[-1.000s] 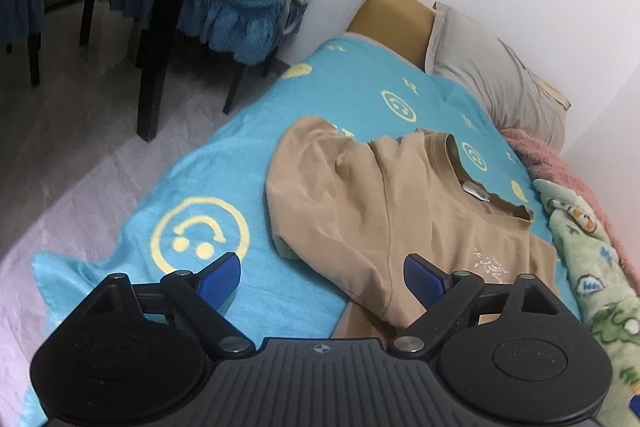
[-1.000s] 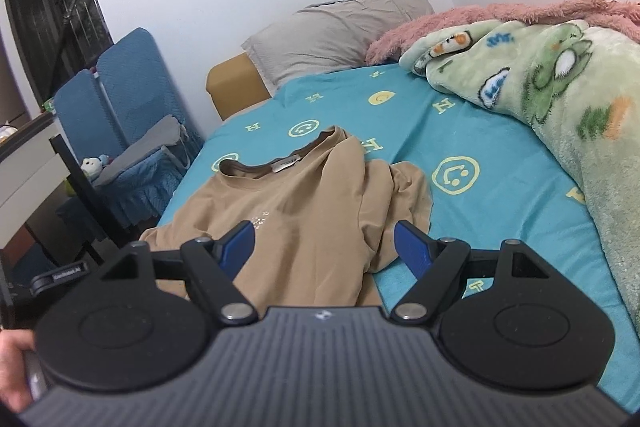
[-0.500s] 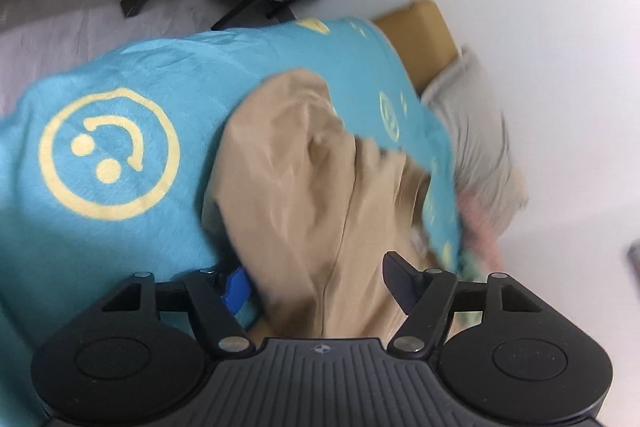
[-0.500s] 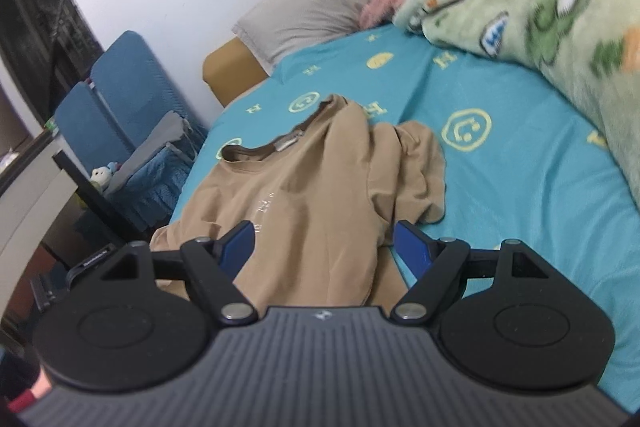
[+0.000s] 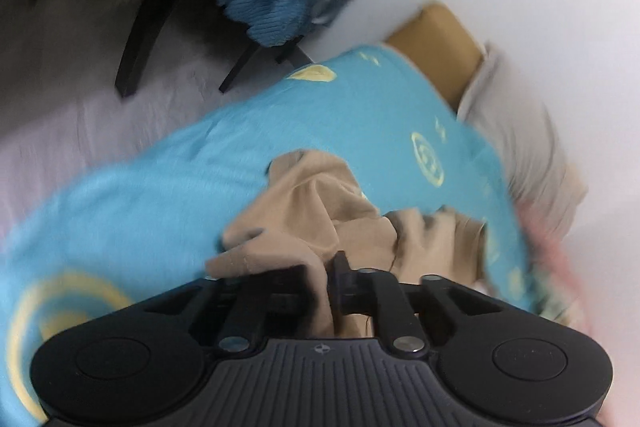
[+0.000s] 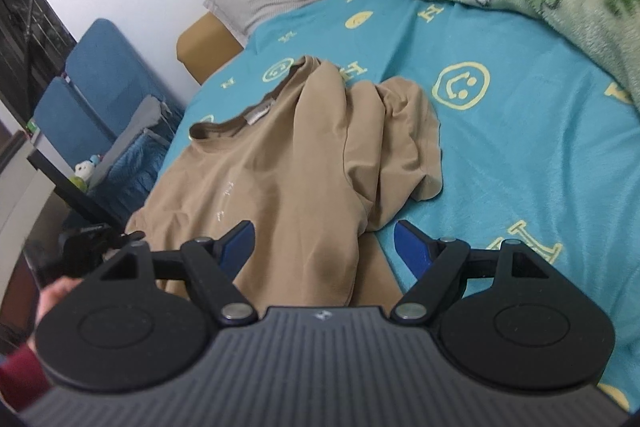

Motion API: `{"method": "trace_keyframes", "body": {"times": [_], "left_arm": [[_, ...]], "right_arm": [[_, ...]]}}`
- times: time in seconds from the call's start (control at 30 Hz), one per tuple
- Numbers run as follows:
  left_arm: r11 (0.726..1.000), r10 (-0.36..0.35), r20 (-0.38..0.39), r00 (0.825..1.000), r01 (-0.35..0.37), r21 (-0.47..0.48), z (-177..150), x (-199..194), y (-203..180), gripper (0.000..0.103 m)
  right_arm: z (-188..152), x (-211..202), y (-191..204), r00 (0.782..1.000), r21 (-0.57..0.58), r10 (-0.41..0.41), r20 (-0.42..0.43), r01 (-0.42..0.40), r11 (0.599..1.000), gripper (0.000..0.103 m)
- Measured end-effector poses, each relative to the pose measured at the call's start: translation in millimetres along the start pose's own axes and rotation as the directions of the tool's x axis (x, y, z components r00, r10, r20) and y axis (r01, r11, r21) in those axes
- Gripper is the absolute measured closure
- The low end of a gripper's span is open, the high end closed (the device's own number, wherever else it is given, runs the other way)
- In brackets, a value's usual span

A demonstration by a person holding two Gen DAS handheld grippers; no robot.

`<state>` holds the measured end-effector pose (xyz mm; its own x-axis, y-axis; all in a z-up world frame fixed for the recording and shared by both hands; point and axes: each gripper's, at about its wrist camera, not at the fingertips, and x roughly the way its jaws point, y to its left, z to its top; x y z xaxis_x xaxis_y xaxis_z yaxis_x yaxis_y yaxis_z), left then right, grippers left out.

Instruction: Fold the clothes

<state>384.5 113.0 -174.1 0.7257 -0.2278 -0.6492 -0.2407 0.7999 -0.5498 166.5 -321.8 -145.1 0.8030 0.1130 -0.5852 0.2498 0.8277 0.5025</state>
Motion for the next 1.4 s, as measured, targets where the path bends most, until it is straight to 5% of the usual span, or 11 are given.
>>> {"method": "trace_keyframes", "body": {"times": [0.1,0.23,0.43,0.6,0.73,0.97,1.07,1.23,1.4], "left_arm": [[0.980,0.081,0.060,0.995,-0.091,0.175,21,0,-16,0.095],[0.910,0.214,0.120,0.969,-0.243,0.336,36,13,-30,0.092],[0.918,0.247,0.012,0.969,-0.238,0.319,21,-6,-11,0.054],[0.915,0.258,-0.116,0.959,-0.203,0.349,-1,-82,1,0.051],[0.906,0.283,-0.240,0.929,-0.176,0.385,-41,-160,10,0.046],[0.904,0.309,-0.488,0.816,-0.092,0.417,-141,-247,11,0.051],[0.875,0.364,-0.522,0.771,-0.091,0.476,-174,-257,3,0.056],[0.788,0.463,-0.477,0.747,-0.102,0.607,-204,-265,-5,0.063],[0.730,0.495,-0.417,0.762,-0.105,0.675,-224,-273,-10,0.087]], "right_arm": [[-1,8,0,1.000,-0.019,-0.005,-0.006,0.005,1.000,0.025],[-1,17,4,1.000,-0.060,-0.021,0.001,0.021,0.998,0.025],[-1,22,7,0.999,-0.113,-0.039,0.019,0.041,0.993,0.025],[1,14,11,0.999,-0.130,-0.029,0.045,0.034,0.991,0.025],[2,-1,19,0.997,-0.156,-0.014,0.075,0.026,0.987,0.025],[4,-41,28,0.988,-0.190,-0.017,0.152,0.046,0.981,0.025],[4,-60,25,0.985,-0.174,-0.026,0.173,0.057,0.983,0.025],[2,-91,19,0.981,-0.143,-0.041,0.191,0.069,0.987,0.025],[2,-106,18,0.974,-0.150,-0.049,0.220,0.083,0.985,0.025]]}}
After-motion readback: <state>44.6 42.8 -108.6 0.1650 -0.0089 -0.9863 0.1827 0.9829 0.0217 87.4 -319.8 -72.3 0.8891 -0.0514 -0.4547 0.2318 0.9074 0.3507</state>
